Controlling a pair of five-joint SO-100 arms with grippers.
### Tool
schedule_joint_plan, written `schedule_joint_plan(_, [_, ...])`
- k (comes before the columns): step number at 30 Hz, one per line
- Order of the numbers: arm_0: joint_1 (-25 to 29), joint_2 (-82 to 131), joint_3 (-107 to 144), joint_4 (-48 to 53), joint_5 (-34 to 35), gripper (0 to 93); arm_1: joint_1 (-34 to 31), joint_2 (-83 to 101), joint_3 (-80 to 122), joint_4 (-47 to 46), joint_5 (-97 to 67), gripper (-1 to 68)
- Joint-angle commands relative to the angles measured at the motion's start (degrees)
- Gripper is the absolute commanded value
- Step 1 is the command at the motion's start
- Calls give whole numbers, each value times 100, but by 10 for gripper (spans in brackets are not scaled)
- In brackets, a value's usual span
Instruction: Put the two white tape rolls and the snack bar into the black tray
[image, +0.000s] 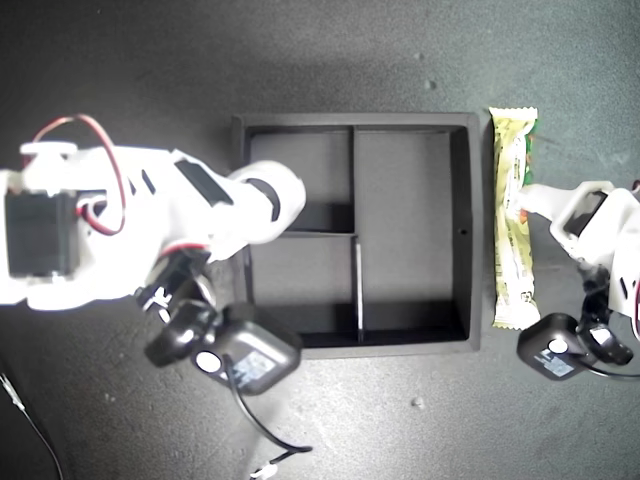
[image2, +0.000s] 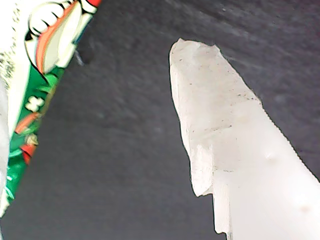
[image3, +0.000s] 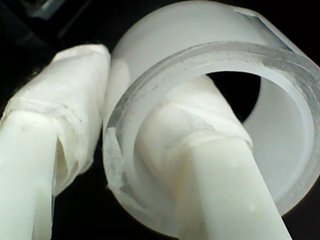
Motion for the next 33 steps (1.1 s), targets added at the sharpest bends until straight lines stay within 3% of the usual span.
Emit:
schedule_joint_plan(1, [158,-141,-580,-44,44,1,176,88,44,-352,-404,195])
schedule_joint_plan(11, [105,-492,-668,-44,79,7,-70,44,-123,-949,-721,187])
schedule_joint_plan(20, [-105,-1020,-993,-35,334,95,-264,-492,-193,-1099,-650,187])
schedule_joint_plan(33, [-413,-1195,-1934,1055,545,126,-202,-615,-105,-1187,-738,187])
